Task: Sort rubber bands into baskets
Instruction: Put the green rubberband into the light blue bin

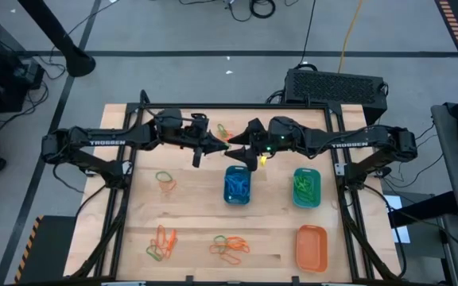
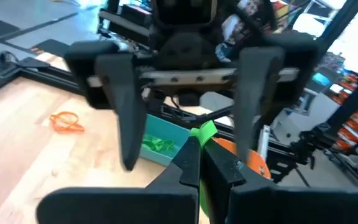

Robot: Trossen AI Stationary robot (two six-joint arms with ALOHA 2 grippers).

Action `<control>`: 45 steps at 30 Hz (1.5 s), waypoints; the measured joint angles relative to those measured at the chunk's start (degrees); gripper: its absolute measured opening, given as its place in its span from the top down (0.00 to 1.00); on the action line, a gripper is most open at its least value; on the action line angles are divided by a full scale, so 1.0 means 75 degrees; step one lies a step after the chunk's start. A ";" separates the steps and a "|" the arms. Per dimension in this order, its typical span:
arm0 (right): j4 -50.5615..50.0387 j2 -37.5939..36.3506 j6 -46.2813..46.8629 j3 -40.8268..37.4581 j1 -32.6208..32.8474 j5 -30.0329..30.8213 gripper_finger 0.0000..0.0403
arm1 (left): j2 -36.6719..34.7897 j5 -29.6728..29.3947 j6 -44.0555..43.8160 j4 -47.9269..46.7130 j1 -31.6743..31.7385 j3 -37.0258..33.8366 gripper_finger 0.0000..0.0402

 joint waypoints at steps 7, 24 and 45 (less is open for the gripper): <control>0.0084 -0.0006 -0.0018 0.0000 0.0006 -0.0192 0.27 | 0.0166 -0.0426 0.0000 0.0385 -0.0125 0.0000 0.99; 0.0058 -0.0006 -0.0480 0.0002 0.0005 -0.0169 0.75 | 0.0285 -0.0465 -0.0003 0.0559 -0.0128 0.0000 0.99; -0.0358 -0.0144 -0.0758 -0.0009 -0.0067 -0.0403 1.00 | 0.0271 -0.0574 0.0181 -0.0008 -0.0038 0.0014 0.52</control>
